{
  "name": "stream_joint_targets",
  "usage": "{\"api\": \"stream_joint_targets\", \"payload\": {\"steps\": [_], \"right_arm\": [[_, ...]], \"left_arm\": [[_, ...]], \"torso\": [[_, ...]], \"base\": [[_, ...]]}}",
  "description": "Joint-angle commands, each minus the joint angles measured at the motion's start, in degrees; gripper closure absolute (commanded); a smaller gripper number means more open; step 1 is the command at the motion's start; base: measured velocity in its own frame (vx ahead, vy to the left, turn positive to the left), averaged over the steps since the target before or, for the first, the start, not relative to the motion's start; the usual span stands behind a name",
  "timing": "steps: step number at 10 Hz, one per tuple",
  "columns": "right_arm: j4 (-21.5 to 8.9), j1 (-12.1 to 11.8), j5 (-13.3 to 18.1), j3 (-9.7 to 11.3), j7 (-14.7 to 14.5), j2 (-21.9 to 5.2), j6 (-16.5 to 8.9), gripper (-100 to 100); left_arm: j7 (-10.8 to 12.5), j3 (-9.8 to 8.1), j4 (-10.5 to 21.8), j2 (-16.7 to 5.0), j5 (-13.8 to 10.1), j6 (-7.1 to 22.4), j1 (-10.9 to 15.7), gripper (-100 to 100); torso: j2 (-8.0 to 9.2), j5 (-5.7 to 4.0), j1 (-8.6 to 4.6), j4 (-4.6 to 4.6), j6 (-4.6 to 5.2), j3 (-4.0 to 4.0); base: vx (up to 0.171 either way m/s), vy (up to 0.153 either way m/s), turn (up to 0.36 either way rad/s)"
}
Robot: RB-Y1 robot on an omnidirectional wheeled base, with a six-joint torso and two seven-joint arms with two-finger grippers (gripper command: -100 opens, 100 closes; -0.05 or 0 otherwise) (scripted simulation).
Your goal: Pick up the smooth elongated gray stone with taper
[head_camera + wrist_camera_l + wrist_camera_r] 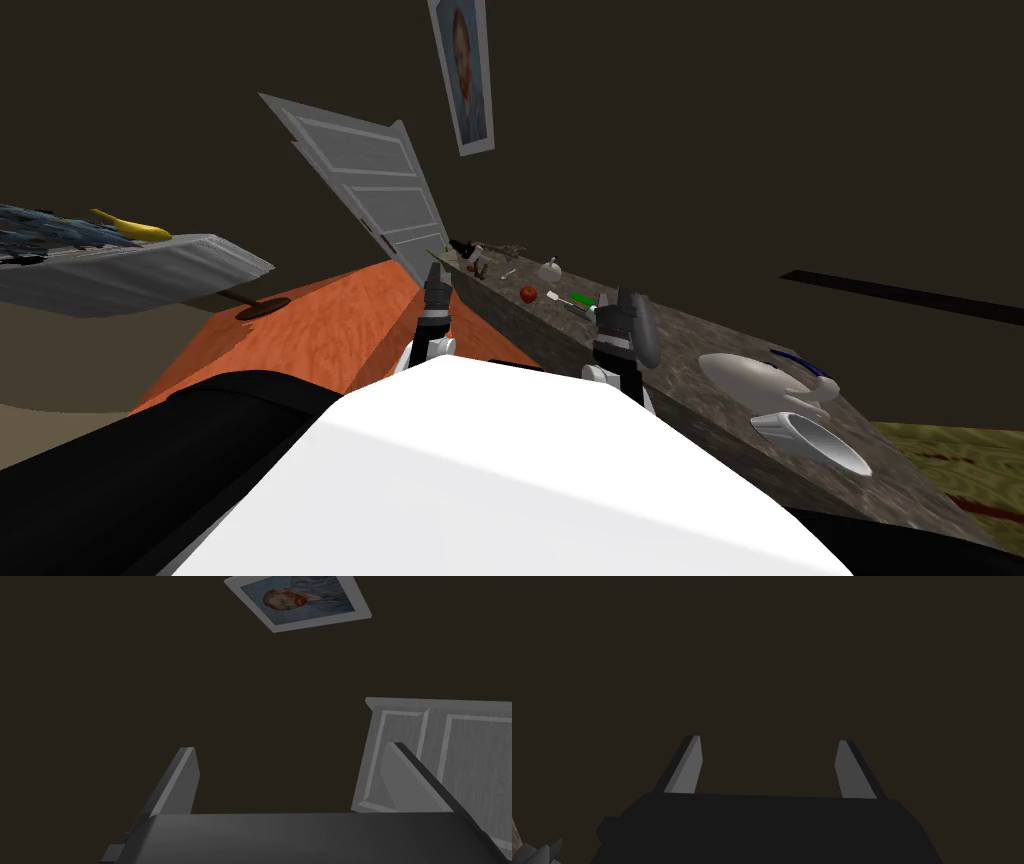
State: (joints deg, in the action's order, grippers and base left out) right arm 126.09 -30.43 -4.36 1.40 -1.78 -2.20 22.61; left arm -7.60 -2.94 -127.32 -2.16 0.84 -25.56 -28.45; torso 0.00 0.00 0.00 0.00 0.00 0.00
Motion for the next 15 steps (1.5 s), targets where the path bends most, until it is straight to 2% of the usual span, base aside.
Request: {"api": "stream_joint_targets", "payload": {"steps": [1,5,6,8,9,11,14,15], "right_arm": [[-1.0,-0.2,1.3,0.2,-0.4,-2.8,0.4,-100],[-4.5,-0.8,5.5,1.0,-1.8,-9.7,1.6,-100],[-4.5,-0.8,5.5,1.0,-1.8,-10.3,1.6,-100],[-6.9,-1.3,8.4,1.7,-2.6,-14.3,2.3,-100],[-6.9,-1.3,8.4,1.7,-2.6,-15.2,2.3,-100],[-9.7,-1.9,11.6,2.8,-3.6,-19.4,3.0,-100],[-11.2,-2.2,13.4,3.4,-4.0,-23.5,3.4,-100],[-12.7,-2.6,15.1,4.1,-4.5,-25.5,3.9,-100]], "left_arm": [[0.0,0.0,0.0,0.0,0.0,0.0,0.0,0],[0.0,0.02,0.0,0.0,0.0,0.0,0.0,0],[0.0,0.02,0.0,0.0,0.0,0.0,0.0,0],[0.0,0.01,0.0,0.0,0.0,0.0,0.0,0],[0.0,0.01,0.0,0.0,0.0,0.0,0.0,0],[0.0,0.01,0.0,0.0,0.0,0.0,0.0,0],[0.0,0.01,0.0,0.0,0.0,0.0,0.0,0],[0.0,0.01,0.0,0.0,0.0,0.0,0.0,0]], "torso": [[0.0,0.0,0.0,0.0,0.0,0.0],[0.76,0.13,0.61,0.16,-0.01,0.43],[0.82,0.12,0.51,0.18,0.0,0.47],[0.55,0.08,0.34,0.13,0.0,0.32],[0.6,0.09,0.39,0.13,-0.01,0.35],[0.38,0.08,0.37,0.09,-0.01,0.22],[0.4,0.06,0.26,0.1,-0.01,0.24],[0.32,0.06,0.2,0.09,0.0,0.2]], "base": [[-0.068,0.039,0.02],[-0.187,0.139,0.021],[-0.145,0.077,0.013],[-0.139,0.103,0.054],[-0.103,0.088,0.015],[-0.112,0.121,0.073],[-0.093,0.075,0.041],[-0.067,0.074,0.085]]}}
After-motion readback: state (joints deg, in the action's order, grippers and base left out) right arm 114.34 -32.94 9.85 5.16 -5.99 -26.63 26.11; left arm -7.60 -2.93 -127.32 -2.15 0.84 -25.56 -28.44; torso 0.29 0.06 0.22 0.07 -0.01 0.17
